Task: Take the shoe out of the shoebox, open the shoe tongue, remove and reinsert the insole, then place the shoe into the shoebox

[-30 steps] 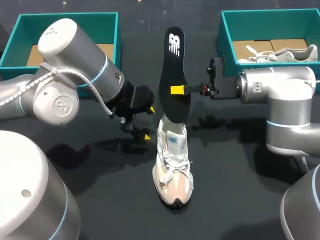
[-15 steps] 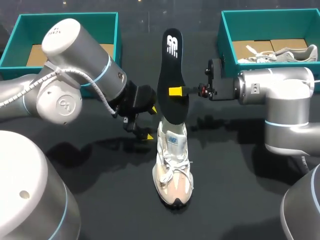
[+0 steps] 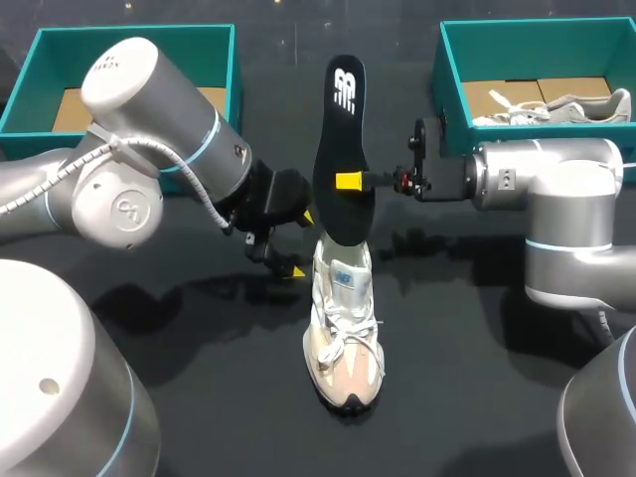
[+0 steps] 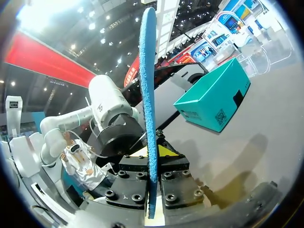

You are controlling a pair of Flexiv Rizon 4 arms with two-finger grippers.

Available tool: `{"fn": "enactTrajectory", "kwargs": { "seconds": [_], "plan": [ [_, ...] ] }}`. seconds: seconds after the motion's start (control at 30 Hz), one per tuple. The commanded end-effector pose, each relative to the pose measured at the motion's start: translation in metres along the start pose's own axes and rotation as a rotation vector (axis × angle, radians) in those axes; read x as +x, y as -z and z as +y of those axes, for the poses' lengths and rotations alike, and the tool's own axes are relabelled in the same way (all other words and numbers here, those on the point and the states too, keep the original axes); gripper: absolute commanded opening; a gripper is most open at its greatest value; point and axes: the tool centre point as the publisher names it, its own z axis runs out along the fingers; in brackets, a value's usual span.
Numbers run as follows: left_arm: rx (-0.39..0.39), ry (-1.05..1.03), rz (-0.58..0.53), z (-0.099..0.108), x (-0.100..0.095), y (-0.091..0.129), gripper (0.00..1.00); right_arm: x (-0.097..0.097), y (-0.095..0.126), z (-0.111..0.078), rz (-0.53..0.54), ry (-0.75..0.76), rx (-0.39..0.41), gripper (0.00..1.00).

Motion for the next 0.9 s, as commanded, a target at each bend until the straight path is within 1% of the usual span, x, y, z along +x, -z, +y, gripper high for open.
{"fn": "enactTrajectory", "kwargs": {
  "seconds": [0.03, 0.47, 0.63, 0.8, 0.9],
  "plan": [
    [-0.004, -0.006, 0.009, 0.001, 0.0, 0.0, 1.0, -0.001, -0.002, -0.002, 0.0, 0.014, -0.015, 0.0],
    [-0.004, -0.006, 0.009, 0.001, 0.0, 0.0, 1.0, -0.002, -0.003, -0.003, 0.001, 0.015, -0.015, 0.0],
    [-0.004, -0.006, 0.009, 0.001, 0.0, 0.0, 1.0, 0.001, -0.005, -0.009, 0.003, 0.086, -0.068, 0.0],
    [-0.004, -0.006, 0.009, 0.001, 0.0, 0.0, 1.0, 0.009, -0.005, -0.013, 0.003, 0.129, -0.09, 0.0],
    [-0.004, -0.006, 0.009, 0.001, 0.0, 0.0, 1.0, 0.01, -0.003, -0.016, -0.001, 0.138, -0.115, 0.0]
  ]
}}
